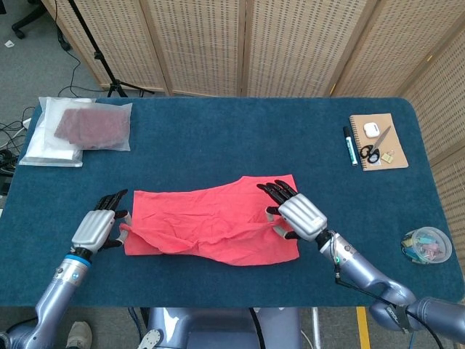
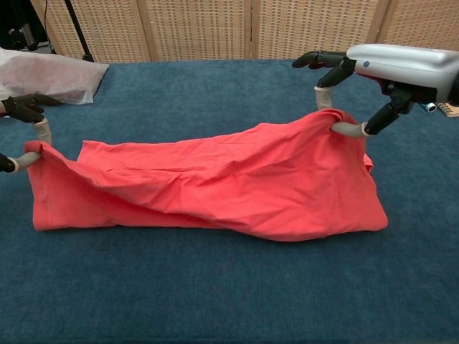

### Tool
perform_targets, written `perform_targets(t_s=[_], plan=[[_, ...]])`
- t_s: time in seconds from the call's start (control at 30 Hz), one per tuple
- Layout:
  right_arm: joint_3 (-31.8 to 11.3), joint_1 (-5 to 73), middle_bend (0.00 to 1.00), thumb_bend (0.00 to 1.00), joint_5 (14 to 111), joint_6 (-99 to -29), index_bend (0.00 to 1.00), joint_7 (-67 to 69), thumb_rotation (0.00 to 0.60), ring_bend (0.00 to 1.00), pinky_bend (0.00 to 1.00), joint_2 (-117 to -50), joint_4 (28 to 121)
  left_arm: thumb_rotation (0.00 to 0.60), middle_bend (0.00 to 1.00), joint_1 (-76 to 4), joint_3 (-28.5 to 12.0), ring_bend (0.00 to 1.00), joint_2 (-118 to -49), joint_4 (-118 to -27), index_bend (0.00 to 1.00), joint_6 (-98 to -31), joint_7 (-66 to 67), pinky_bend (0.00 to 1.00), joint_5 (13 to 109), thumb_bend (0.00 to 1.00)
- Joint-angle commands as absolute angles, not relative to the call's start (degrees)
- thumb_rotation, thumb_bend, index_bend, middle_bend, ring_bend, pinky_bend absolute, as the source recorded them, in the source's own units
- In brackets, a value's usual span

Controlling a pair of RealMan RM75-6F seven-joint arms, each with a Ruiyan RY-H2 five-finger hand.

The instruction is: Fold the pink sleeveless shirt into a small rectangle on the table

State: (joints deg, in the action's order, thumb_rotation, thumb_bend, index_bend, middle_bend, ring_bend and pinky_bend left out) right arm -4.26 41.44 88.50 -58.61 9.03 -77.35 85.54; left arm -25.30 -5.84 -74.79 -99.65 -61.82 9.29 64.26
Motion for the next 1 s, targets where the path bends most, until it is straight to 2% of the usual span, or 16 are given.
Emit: perform_targets(t_s=[0.03,0.47,1.0], plan=[[-6.87,43.07,0.04,0.47,83.61,-54.76,0.61,8.86,0.6,0.0,0.0,-79.45,81.75,0.6,0.0,-27.16,-8.83,0.0,-76.18,-98.34,0.73,-60.19,12.3,0.0,57.15,0.63],[-9.16,44.87,0.04,0.47,76.35,-48.19,0.61,10.51,0.6,0.0,0.0,-84.11,71.27,0.6,0.0,-30.0,-11.09,0.0,-81.42,-90.89,0.73,-60.51,14.94,0.0,50.93,0.63],[-10.97,47.41,0.04,0.47,72.73,-43.37,0.61,10.41,0.6,0.0,0.0,-88.5,63.74,0.6,0.0,-33.74,-12.6,0.0,-86.86,-83.93,0.73,-59.49,19.16,0.0,46.06,0.62]])
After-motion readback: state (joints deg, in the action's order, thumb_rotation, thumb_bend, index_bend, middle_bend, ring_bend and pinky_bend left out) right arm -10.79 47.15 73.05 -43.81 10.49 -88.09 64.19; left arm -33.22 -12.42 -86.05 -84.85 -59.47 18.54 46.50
